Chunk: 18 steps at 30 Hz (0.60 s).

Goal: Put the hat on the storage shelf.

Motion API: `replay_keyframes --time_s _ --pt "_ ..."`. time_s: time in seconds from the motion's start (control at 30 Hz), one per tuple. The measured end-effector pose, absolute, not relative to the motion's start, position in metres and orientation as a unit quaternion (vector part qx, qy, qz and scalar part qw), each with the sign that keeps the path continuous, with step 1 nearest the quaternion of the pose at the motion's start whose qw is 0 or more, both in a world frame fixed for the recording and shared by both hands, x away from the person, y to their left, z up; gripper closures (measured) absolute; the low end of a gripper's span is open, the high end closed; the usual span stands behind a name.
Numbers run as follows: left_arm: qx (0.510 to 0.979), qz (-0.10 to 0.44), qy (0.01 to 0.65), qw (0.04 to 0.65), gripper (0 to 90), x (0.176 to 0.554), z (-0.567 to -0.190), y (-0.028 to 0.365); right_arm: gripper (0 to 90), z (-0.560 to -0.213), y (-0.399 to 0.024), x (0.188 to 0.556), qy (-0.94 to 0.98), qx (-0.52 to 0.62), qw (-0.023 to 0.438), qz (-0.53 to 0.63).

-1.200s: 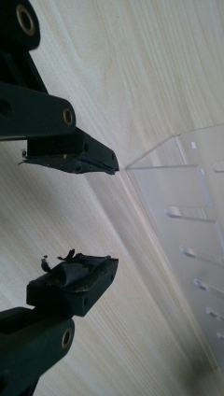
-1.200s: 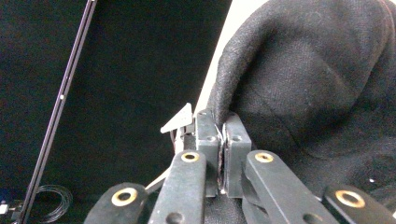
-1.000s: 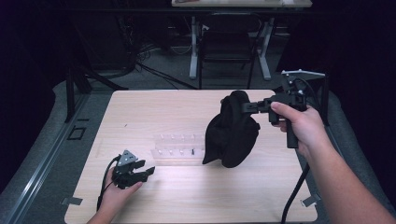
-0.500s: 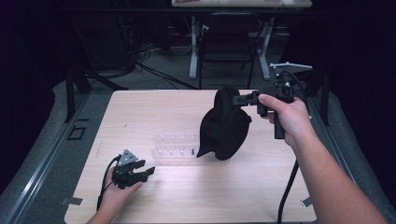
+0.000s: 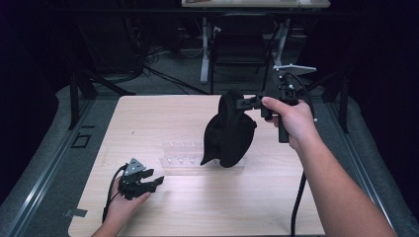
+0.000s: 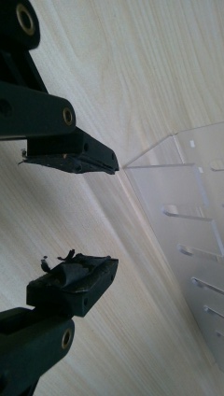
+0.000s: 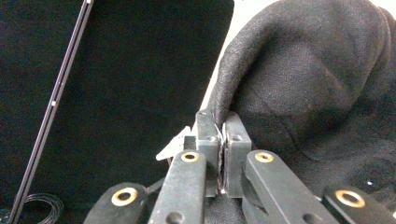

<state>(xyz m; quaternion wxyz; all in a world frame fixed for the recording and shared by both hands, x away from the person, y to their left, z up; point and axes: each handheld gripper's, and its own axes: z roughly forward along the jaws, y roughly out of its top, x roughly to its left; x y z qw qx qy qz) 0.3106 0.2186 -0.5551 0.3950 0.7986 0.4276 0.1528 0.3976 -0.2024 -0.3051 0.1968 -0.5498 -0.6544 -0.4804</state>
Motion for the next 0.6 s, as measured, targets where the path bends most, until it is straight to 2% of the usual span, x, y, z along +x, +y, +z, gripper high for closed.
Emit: replay_keyframes --time_s 0.6 --pt "0.794 0.153 0.424 0.408 46.7 0.308 -0.550 0.216 87.9 -0.316 -0.191 0.406 -0.654 -0.552 0.201 -0.477"
